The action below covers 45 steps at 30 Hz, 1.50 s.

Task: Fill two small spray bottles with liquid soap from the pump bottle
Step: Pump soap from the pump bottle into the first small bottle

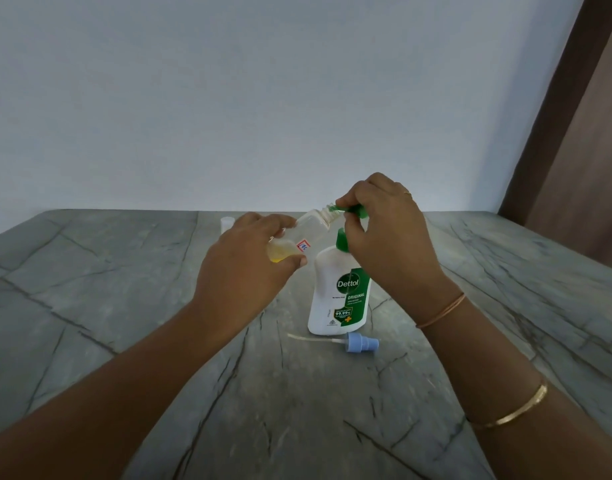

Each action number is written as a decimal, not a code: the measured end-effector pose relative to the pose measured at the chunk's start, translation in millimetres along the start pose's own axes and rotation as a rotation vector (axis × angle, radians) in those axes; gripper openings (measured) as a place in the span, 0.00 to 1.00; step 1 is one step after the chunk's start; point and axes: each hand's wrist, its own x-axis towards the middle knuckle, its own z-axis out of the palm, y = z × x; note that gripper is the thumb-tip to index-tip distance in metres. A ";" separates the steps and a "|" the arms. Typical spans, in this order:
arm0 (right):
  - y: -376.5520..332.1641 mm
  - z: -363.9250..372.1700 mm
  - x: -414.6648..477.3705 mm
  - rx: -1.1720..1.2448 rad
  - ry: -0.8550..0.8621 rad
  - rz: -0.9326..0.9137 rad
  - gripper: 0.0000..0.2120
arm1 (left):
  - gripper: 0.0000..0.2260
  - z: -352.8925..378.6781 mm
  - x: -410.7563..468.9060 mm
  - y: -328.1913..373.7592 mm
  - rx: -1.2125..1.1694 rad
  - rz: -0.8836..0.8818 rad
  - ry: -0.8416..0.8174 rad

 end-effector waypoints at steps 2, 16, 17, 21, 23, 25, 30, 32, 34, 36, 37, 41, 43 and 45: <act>-0.5 4.1 -1.8 -0.002 0.053 -0.010 0.06 | 0.20 0.4 -1.2 1.2 0.000 0.001 -0.004; -5.3 4.9 -3.8 -0.012 0.023 0.030 0.06 | 0.20 -0.3 -4.2 4.8 0.007 -0.017 -0.026; -4.0 1.6 -1.2 -0.009 -0.013 0.032 0.06 | 0.20 0.4 -4.1 4.7 0.012 -0.019 -0.027; 1.2 -0.1 1.9 0.003 -0.013 0.015 0.06 | 0.21 0.6 -3.0 4.1 0.028 -0.017 -0.023; 0.7 7.4 -2.9 0.010 0.074 0.013 0.06 | 0.21 0.4 -3.0 4.4 0.033 -0.016 -0.022; -0.4 16.9 -9.4 0.002 0.163 0.018 0.05 | 0.20 -0.2 -4.1 4.9 0.040 -0.008 -0.017; -2.0 29.0 -14.7 -0.022 0.244 -0.011 0.07 | 0.20 -0.5 -4.6 3.1 0.054 -0.008 -0.018; -3.6 26.2 -14.5 -0.032 0.221 -0.001 0.05 | 0.20 -0.3 -4.9 3.2 0.050 -0.010 -0.017; -4.7 18.5 -11.4 -0.025 0.154 0.011 0.05 | 0.20 0.2 -5.0 4.0 0.044 -0.010 -0.021; -4.4 7.4 -4.6 -0.014 0.053 0.004 0.06 | 0.20 0.6 -5.2 4.6 0.038 -0.013 -0.018; -4.1 2.1 -1.1 -0.018 -0.002 0.003 0.06 | 0.20 0.8 -5.3 4.7 0.037 -0.015 -0.015; -2.1 -2.2 1.7 -0.038 -0.033 -0.011 0.06 | 0.20 1.4 -5.3 4.6 0.035 -0.020 -0.011; -3.4 5.1 -3.2 -0.050 0.061 -0.009 0.06 | 0.20 1.5 -5.0 4.6 0.035 -0.014 -0.013; -5.7 14.9 -9.1 -0.086 0.156 -0.014 0.06 | 0.20 1.3 -4.4 4.2 0.041 -0.009 -0.017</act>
